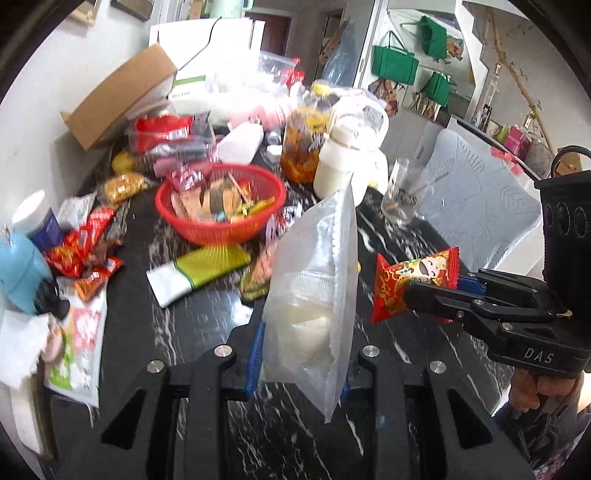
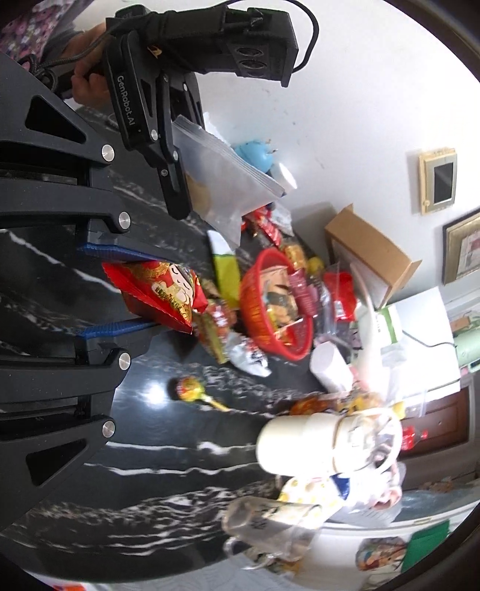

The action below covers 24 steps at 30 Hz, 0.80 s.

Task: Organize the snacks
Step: 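Carry the zip bag and red packet with both tools over the red basket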

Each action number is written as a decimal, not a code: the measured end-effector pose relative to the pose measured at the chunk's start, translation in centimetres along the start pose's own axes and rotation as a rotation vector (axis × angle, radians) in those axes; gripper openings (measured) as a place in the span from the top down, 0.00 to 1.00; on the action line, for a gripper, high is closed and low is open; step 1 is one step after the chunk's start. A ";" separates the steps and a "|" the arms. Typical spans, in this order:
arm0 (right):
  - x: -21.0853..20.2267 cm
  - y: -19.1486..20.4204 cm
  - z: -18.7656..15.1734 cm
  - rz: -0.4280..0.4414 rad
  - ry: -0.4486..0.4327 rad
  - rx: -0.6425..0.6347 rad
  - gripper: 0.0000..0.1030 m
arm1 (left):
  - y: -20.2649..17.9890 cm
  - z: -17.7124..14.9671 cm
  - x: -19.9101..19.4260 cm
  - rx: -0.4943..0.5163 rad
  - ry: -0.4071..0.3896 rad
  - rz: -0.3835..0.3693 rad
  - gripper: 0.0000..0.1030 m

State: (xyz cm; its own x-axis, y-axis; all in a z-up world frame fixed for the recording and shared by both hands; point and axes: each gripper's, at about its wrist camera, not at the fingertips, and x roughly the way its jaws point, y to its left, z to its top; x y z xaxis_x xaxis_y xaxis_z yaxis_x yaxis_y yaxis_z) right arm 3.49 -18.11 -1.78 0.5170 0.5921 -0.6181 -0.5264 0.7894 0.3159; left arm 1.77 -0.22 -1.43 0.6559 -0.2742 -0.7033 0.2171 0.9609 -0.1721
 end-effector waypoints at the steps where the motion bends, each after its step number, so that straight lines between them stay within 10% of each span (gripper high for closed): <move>1: 0.0 0.1 0.4 0.001 -0.004 -0.006 0.73 | 0.1 0.4 -0.1 0.003 -0.009 0.001 0.70; 24: 2.7 -1.4 11.7 -0.017 -0.115 -0.108 0.73 | 3.1 11.1 0.4 0.011 -0.227 0.085 0.70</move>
State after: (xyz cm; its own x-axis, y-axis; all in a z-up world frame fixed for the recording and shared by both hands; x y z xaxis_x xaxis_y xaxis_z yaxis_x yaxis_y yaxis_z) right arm 13.52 -15.75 4.57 0.5973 0.5983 -0.5341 -0.5832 0.7812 0.2228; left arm 10.72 2.20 5.38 0.8178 -0.1953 -0.5414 0.1613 0.9807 -0.1102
